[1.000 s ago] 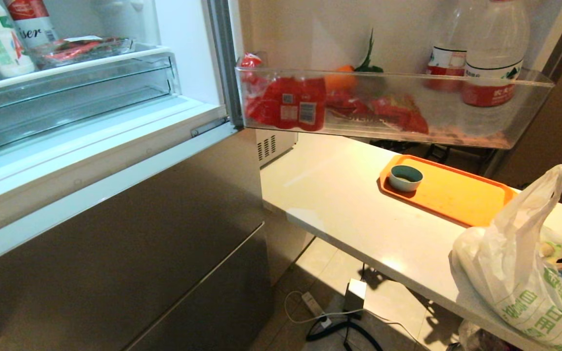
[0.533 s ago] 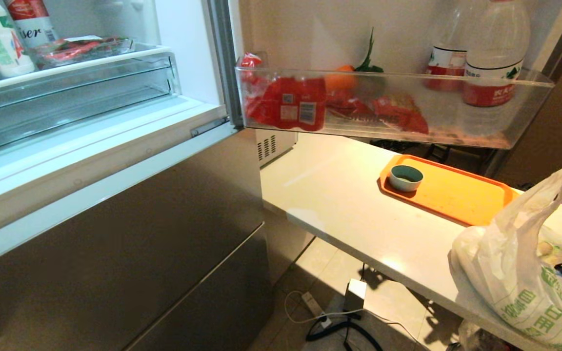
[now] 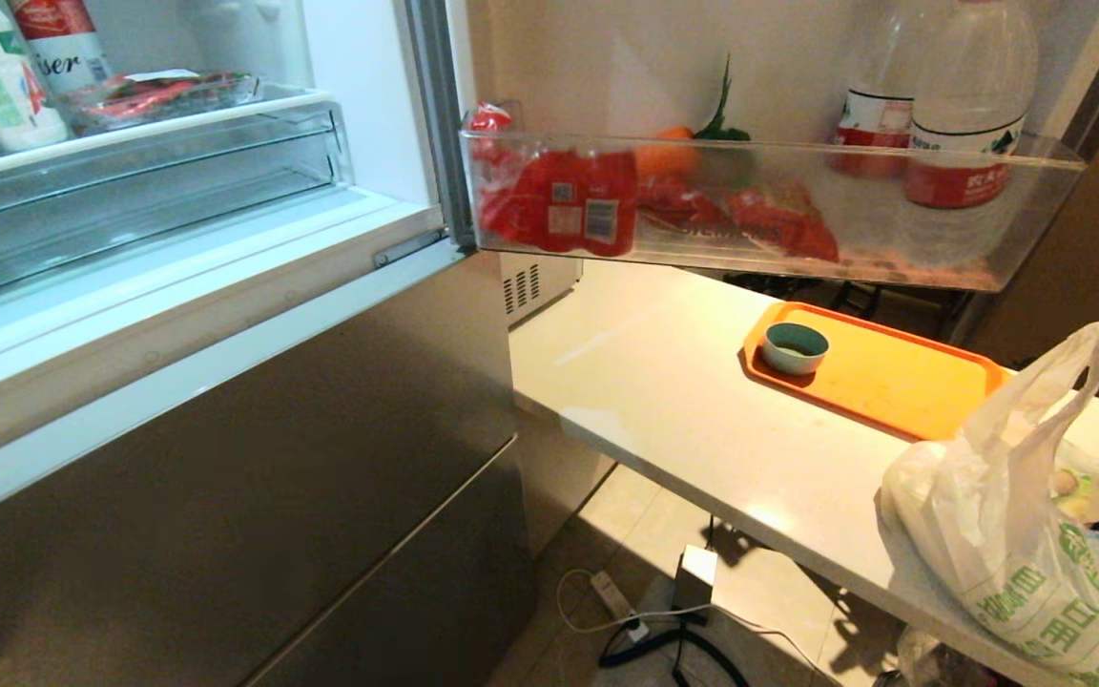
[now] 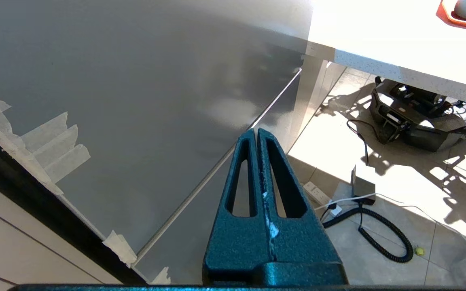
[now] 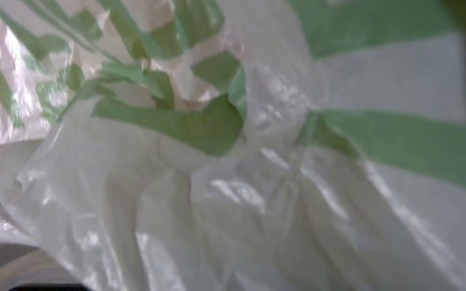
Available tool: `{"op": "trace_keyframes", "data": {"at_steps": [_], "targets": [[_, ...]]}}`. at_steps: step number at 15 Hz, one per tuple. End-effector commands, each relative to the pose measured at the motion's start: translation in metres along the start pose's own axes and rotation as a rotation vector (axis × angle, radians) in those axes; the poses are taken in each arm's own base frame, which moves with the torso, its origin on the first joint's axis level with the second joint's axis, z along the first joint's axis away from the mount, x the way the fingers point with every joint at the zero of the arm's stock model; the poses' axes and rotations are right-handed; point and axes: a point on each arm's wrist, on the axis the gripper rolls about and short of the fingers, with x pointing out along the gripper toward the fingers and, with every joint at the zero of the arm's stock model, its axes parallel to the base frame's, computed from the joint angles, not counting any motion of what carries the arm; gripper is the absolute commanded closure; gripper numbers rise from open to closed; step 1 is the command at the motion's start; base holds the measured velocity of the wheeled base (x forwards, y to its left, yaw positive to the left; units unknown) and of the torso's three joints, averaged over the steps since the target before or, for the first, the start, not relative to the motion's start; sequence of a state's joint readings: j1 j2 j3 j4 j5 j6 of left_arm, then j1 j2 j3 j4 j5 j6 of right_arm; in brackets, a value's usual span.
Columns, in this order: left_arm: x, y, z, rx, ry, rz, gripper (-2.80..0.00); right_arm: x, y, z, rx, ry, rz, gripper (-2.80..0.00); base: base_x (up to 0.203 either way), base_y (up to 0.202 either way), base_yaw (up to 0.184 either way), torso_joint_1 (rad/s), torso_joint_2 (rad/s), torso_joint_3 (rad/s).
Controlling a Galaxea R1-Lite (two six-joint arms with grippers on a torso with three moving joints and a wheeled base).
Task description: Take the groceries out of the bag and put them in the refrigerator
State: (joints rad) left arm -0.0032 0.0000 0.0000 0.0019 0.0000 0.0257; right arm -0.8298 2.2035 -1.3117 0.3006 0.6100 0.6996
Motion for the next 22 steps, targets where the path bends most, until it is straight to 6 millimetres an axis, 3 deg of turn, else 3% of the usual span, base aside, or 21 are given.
{"op": "trace_keyframes", "data": {"at_steps": [1,9,15,22], "targets": [[0.0,0.0,0.0,0.0,0.0,0.0,0.0,-0.014,0.008,-0.006,-0.014,-0.017,0.025,0.0,0.0,0.0,0.0,0.0,0.0,0.0],[0.0,0.0,0.0,0.0,0.0,0.0,0.0,-0.041,0.02,-0.02,-0.024,-0.029,0.044,0.0,0.0,0.0,0.0,0.0,0.0,0.0],[0.0,0.0,0.0,0.0,0.0,0.0,0.0,-0.071,0.037,-0.035,-0.029,0.04,0.14,0.0,0.0,0.0,0.0,0.0,0.0,0.0],[0.0,0.0,0.0,0.0,0.001,0.0,0.0,-0.104,0.049,-0.046,-0.047,0.001,0.183,0.0,0.0,0.0,0.0,0.0,0.0,0.0]]}}
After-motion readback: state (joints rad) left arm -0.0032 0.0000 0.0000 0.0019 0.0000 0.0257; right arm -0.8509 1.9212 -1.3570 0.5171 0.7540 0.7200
